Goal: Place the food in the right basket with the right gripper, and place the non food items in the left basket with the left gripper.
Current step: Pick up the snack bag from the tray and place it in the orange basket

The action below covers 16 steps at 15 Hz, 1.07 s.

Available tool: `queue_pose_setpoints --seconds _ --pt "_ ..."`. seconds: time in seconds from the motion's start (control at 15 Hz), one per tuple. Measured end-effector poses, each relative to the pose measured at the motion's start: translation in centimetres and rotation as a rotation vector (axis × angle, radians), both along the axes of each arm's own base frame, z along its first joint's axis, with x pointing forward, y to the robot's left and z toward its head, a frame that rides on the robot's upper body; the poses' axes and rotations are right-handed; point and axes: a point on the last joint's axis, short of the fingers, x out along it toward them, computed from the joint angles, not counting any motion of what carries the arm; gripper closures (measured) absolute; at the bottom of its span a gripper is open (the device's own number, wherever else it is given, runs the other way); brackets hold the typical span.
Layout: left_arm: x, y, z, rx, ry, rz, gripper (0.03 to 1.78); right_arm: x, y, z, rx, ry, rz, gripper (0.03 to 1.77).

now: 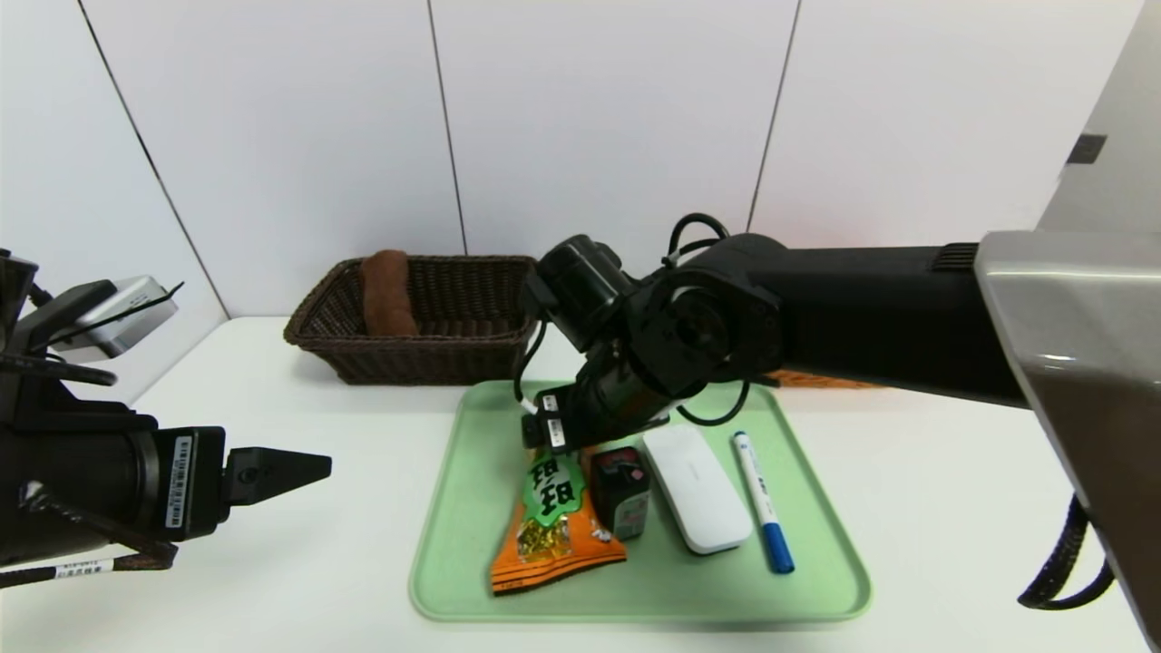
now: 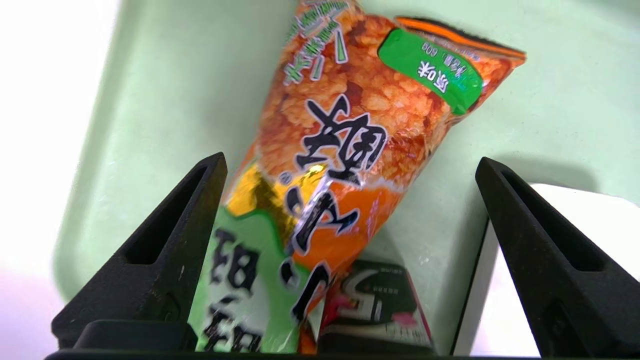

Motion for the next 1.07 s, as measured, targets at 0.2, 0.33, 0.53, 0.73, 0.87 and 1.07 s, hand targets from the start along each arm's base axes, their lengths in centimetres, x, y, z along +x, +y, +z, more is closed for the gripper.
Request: queue_pose_setpoints --seconds 0.2,0.33,0.53,0.73,0.87,1.07 --pt "0.0 0.0 0.0 -0.001 -0.002 -0.001 0.12 -0.3 -0.7 1.4 0.021 -0.024 -0.001 0.09" --pt "-0.1 0.0 0.1 -0.002 -0.003 0.0 0.12 -0.3 -0.7 1.6 0.023 -0.027 -0.001 0.09" --pt "-0.1 0.1 0.1 -0.004 -0.007 -0.002 0.12 -0.1 -0.5 1.1 0.02 -0.025 -0.003 0.09" --pt "-0.2 0.1 0.0 -0.004 -0.003 -0.004 0.12 0.4 0.0 0.0 0.008 -0.018 -0.005 0.09" --pt "-0.3 0.1 -0.1 -0.002 0.001 -0.004 0.12 0.7 0.3 -0.9 -0.003 -0.007 -0.005 0.09" --pt "-0.3 0.1 -0.2 -0.001 0.004 -0.002 0.12 1.1 0.7 -1.8 -0.014 0.001 -0.008 0.09"
